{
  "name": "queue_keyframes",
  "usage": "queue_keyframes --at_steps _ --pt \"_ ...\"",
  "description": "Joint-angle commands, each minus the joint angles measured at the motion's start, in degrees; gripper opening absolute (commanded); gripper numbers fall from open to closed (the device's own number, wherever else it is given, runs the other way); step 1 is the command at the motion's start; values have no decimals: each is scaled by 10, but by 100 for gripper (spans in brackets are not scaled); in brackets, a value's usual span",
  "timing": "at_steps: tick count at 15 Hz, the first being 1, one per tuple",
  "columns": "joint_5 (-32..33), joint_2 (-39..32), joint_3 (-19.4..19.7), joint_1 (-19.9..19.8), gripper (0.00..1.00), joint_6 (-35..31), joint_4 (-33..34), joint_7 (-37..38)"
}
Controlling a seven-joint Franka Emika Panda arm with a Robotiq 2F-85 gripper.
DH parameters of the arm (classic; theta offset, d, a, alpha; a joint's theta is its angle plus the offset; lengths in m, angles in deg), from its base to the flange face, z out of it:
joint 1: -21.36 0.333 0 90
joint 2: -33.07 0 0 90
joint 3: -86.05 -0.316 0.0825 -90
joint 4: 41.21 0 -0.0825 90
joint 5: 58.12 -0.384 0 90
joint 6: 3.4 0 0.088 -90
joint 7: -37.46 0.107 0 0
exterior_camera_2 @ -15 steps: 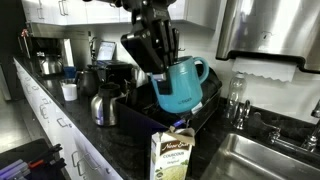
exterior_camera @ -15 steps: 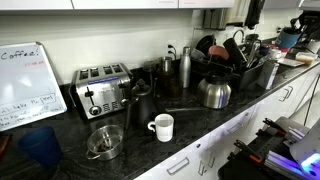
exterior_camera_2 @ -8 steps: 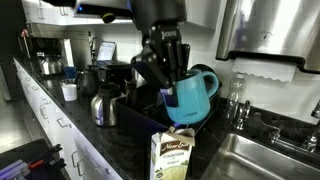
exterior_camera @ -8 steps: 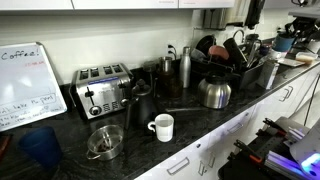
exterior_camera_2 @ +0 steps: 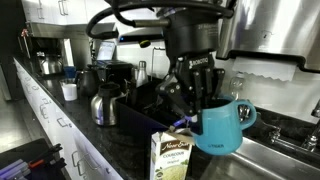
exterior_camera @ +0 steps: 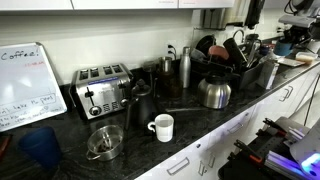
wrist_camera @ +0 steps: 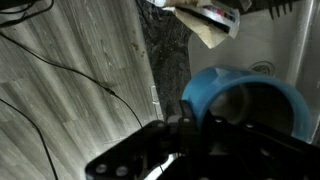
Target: Move the mug to the right
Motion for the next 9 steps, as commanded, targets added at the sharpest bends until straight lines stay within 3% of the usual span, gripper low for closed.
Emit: queue_keyframes --at_steps 1,3,4,9 --pt "33 -34 -5 -7 3 12 33 67" --pt "25 -24 8 7 3 3 18 54" --pt "26 -29 9 8 11 3 19 58" --pt "26 -28 10 10 11 3 18 58"
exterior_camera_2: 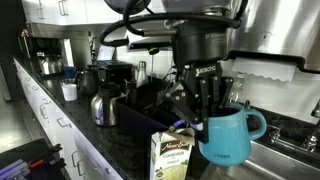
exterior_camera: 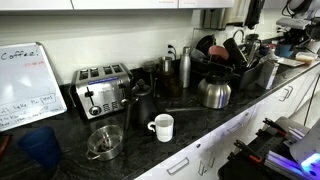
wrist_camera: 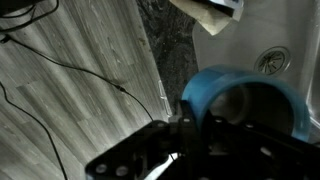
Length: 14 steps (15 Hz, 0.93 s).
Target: Move the mug to the right
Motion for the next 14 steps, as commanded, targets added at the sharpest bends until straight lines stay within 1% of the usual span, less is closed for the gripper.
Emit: queue_keyframes --at_steps 1,3,4,7,10,11,14 --pt "2 0 7 8 11 2 1 1" --pt "2 0 7 8 11 2 1 1" --pt "2 0 7 8 3 2 1 1" --pt "10 -11 1 8 3 6 2 40" --pt "14 -29 3 8 3 3 7 89" --pt "17 -51 3 9 3 -11 11 115" --pt "14 -89 13 16 3 -2 18 159"
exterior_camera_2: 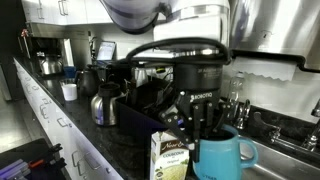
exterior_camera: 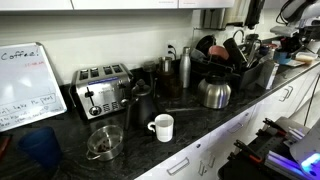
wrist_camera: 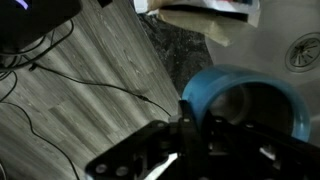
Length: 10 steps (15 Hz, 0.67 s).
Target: Move the mug to the right
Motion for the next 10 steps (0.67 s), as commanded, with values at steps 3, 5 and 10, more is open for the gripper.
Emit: queue_keyframes --at_steps 3,5,10 --pt "4 -89 28 18 3 -1 36 83" --pt "-3 -110 44 23 3 2 46 95" --pt "-35 -151 73 43 3 -1 65 88"
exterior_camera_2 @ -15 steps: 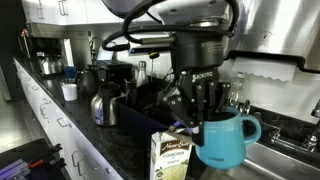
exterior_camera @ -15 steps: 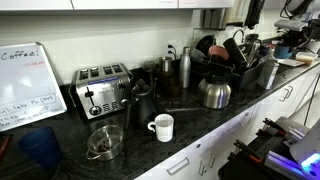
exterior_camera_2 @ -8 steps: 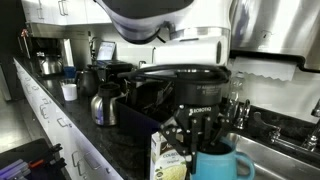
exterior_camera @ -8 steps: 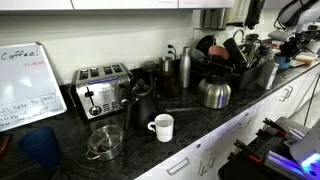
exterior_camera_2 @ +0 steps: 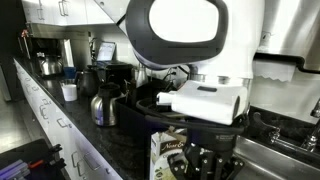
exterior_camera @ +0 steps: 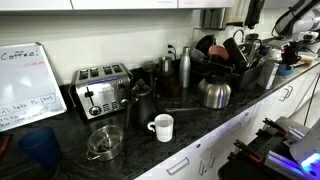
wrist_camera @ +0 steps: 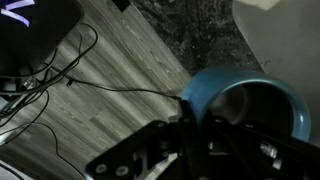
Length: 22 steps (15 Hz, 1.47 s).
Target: Move the mug to the right
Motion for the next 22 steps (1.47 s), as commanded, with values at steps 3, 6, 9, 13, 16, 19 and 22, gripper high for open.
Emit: queue_keyframes --at_steps 3,6,9,13,16,19,22 --pt "-51 -33 28 32 3 2 20 -5" --pt "-83 -51 33 40 3 7 27 -8" --pt "-113 -71 35 43 3 9 39 -11" --pt "-134 -86 36 47 3 10 52 -14" --pt "-131 -90 41 48 3 7 58 -11" --pt "-129 -88 46 48 3 7 54 -11" --pt "-128 -87 49 50 3 5 49 -12"
